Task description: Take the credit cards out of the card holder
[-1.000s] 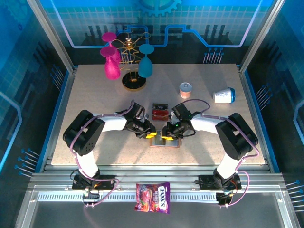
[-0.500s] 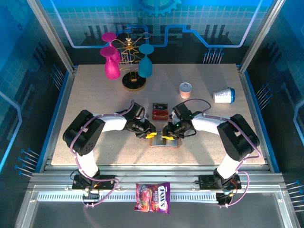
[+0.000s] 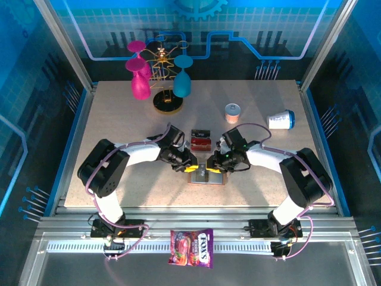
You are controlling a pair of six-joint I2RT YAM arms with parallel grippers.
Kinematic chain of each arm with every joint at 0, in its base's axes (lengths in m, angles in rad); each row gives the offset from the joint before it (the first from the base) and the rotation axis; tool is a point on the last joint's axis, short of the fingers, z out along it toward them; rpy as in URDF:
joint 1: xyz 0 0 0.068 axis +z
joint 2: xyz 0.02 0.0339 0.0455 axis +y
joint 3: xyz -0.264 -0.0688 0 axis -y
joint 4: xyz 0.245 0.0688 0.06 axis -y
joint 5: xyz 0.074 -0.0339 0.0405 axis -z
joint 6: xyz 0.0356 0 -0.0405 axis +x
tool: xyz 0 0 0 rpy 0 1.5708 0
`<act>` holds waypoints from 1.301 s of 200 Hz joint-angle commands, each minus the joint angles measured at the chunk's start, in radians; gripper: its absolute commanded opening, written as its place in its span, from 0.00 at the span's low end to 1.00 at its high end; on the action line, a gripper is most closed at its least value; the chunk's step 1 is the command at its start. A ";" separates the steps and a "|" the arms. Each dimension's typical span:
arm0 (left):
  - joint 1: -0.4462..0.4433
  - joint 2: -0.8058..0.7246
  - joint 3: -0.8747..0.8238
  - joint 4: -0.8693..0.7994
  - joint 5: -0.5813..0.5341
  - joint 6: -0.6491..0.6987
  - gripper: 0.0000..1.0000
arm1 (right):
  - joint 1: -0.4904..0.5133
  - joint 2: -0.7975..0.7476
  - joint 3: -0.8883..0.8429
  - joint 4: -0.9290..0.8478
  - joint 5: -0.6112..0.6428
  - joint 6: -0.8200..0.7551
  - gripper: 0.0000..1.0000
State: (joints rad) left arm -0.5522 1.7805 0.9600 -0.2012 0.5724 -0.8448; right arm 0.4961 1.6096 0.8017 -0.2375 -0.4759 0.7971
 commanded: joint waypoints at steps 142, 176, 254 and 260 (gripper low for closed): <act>-0.033 0.043 0.034 -0.121 -0.061 0.079 0.09 | -0.022 0.050 -0.038 0.051 -0.061 -0.003 0.25; -0.033 0.053 0.031 -0.121 -0.065 0.081 0.08 | -0.021 0.062 -0.036 0.056 -0.065 -0.004 0.25; -0.032 0.066 0.023 -0.129 -0.066 0.084 0.06 | -0.024 0.084 -0.052 0.105 -0.086 0.014 0.23; -0.033 0.067 0.023 -0.130 -0.067 0.085 0.06 | -0.024 0.084 -0.052 0.107 -0.090 0.017 0.23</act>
State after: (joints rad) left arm -0.5827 1.8271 0.9924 -0.2928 0.5152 -0.7822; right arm 0.4828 1.6798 0.7643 -0.1619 -0.5362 0.8005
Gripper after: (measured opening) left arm 0.068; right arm 0.230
